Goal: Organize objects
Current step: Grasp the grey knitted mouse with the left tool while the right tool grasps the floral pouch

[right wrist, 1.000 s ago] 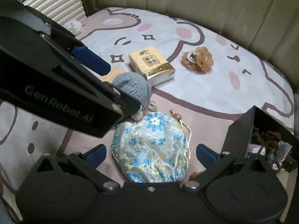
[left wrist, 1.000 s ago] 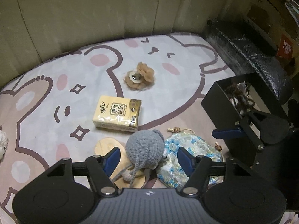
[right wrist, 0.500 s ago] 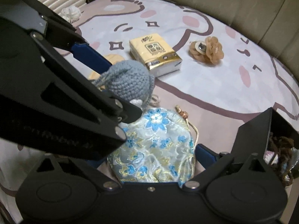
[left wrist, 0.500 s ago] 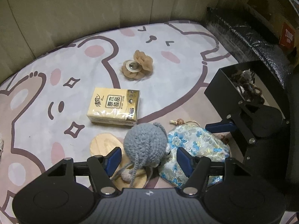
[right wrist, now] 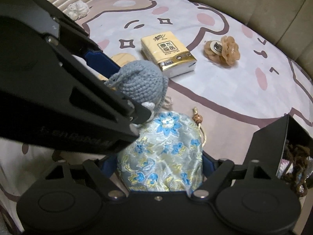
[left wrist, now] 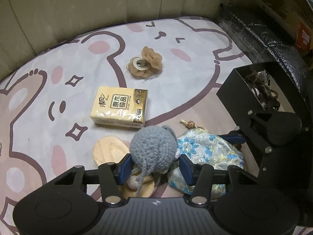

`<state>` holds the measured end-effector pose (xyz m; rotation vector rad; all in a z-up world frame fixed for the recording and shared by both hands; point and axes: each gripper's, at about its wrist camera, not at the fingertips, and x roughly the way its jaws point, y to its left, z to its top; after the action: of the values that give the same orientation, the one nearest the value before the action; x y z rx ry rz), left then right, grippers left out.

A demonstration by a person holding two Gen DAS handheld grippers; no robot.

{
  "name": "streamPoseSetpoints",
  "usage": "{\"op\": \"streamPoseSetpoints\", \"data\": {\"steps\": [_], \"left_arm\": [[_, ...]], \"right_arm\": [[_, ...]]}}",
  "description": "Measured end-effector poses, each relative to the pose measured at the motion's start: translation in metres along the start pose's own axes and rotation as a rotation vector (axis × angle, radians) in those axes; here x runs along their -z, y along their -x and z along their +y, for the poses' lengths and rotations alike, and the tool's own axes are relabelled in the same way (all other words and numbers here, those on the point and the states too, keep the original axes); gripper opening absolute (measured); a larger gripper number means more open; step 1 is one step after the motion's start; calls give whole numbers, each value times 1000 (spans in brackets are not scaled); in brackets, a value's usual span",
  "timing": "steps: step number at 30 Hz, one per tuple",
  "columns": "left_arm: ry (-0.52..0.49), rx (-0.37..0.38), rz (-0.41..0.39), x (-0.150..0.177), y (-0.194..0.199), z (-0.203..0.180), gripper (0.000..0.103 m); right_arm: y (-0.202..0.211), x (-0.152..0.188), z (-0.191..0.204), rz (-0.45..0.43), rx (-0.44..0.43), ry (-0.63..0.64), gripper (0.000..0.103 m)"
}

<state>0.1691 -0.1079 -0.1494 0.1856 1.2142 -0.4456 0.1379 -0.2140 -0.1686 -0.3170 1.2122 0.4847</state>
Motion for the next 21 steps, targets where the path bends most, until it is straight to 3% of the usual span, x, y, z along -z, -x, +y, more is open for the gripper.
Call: {"op": "streamPoseSetpoints", "data": {"steps": [15,21], "left_arm": [[100,-6,-99,-3,31,15,52],[136,-17,-147,-1,49,22,52]], "right_arm": [[26,-4,0,-79,11,-23,84],[45,-4,-5,-129,59,-79,84]]}}
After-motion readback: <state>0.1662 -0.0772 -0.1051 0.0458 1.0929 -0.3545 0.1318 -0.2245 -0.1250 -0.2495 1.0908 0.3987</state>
